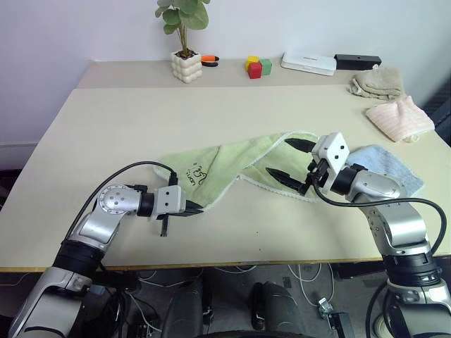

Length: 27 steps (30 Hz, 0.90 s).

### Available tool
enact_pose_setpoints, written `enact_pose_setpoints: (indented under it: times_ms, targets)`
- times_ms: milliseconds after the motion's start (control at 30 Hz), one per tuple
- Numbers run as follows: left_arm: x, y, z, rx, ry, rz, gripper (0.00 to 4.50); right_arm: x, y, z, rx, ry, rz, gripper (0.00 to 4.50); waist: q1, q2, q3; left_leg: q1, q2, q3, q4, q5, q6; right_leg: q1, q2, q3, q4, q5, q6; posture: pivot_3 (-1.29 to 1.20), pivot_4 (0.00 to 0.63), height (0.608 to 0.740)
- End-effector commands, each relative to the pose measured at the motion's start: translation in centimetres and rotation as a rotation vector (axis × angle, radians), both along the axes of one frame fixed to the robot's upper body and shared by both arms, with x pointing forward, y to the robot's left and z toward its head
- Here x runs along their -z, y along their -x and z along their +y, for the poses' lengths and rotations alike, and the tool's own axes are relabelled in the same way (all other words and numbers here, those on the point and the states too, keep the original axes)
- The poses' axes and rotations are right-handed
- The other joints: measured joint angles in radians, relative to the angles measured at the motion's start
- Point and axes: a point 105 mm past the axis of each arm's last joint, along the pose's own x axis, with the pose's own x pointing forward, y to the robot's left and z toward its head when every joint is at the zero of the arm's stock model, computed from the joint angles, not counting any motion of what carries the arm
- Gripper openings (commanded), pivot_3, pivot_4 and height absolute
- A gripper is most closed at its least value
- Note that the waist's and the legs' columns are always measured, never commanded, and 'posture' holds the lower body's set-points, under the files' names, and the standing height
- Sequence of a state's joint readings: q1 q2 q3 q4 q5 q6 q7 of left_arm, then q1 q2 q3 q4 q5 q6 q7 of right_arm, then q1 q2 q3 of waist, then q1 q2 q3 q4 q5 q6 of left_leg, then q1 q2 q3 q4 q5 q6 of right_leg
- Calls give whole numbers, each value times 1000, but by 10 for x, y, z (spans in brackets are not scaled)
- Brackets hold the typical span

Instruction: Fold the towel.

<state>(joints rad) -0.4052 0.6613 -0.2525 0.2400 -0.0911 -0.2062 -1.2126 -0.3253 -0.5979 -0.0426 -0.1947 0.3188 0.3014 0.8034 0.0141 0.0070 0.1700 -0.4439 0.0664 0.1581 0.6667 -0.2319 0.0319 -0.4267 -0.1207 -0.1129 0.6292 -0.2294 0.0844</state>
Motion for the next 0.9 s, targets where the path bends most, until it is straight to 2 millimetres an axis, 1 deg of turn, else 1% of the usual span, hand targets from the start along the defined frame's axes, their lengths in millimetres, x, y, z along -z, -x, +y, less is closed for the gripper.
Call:
enact_pose_setpoints:
  times_ms: [33,67,133,200,233,300,400,500,533,600,633,700,733,833,900]
  targets:
    - [16,-10,16,-114,-41,52,56,-13,3,-3,13,-4,-54,4500,-1,0,-1,0,0,0,0,0,0,0,0,0,0,0,0,0,150,740]
    - [6,-13,15,-122,11,49,56,-13,2,-6,29,-2,-57,4500,-2,0,-1,0,0,0,0,0,0,0,0,0,0,0,0,0,150,740]
    - [-22,-20,18,-165,148,48,56,-12,-6,-16,85,10,-69,4500,-4,0,0,0,0,0,0,0,0,0,0,0,0,0,0,0,150,740]
    - [-49,-27,28,-221,261,44,56,-14,-19,-28,175,24,-99,4500,-9,-1,0,-2,1,0,0,1,2,-1,0,0,0,0,0,0,150,740]
    - [-57,-29,32,-239,289,39,56,-15,-25,-32,210,31,-112,4500,-11,-1,1,-4,0,0,0,2,3,-1,1,0,1,0,0,0,150,740]
    - [-77,-35,44,-295,357,18,56,-14,-42,-42,309,46,-122,4500,-14,-1,1,-6,0,1,0,2,3,-2,1,0,1,1,1,0,150,740]
    - [-96,-41,54,-350,417,-20,56,-11,-63,-51,413,55,-113,4500,-24,-1,1,-6,-1,1,0,2,2,-2,1,0,1,2,4,0,150,740]
    - [-105,-39,54,-361,449,-47,56,-4,-82,-61,494,147,-121,4500,-29,-1,1,-6,-2,2,0,4,-1,-1,2,0,1,2,4,0,150,740]
    - [-106,-37,55,-368,460,-45,56,-3,-88,-65,515,150,-103,4500,-30,-1,1,-6,-2,2,-1,5,-2,-1,2,0,1,2,4,0,150,740]
    - [-105,-35,59,-396,460,-57,56,-2,-98,-70,539,190,-98,4500,-33,0,1,-6,-2,3,-1,5,-3,-2,2,1,1,2,5,0,150,740]
    - [-104,-33,61,-408,469,-48,56,0,-102,-73,552,243,-112,4500,-34,0,1,-6,-2,3,-1,6,-4,-2,2,1,1,2,5,0,150,740]
    - [-104,-30,62,-417,477,-43,56,2,-107,-77,563,308,-128,4500,-36,0,1,-6,-2,3,-2,6,-4,-2,2,1,1,2,5,0,150,740]
    - [-105,-27,62,-415,482,-49,56,2,-109,-79,566,321,-130,4500,-36,0,1,-6,-2,3,-2,6,-5,-2,2,1,1,2,5,0,150,740]
    - [-107,-13,71,-429,514,-60,56,-5,-121,-80,605,284,-121,4500,-39,0,2,-6,-1,3,-3,7,-5,-2,2,1,1,2,5,0,150,740]
    - [-107,-5,77,-443,532,-54,56,-2,-125,-77,594,297,-116,4500,-44,0,2,-6,-1,4,-3,7,-5,-3,2,1,1,2,5,0,150,740]
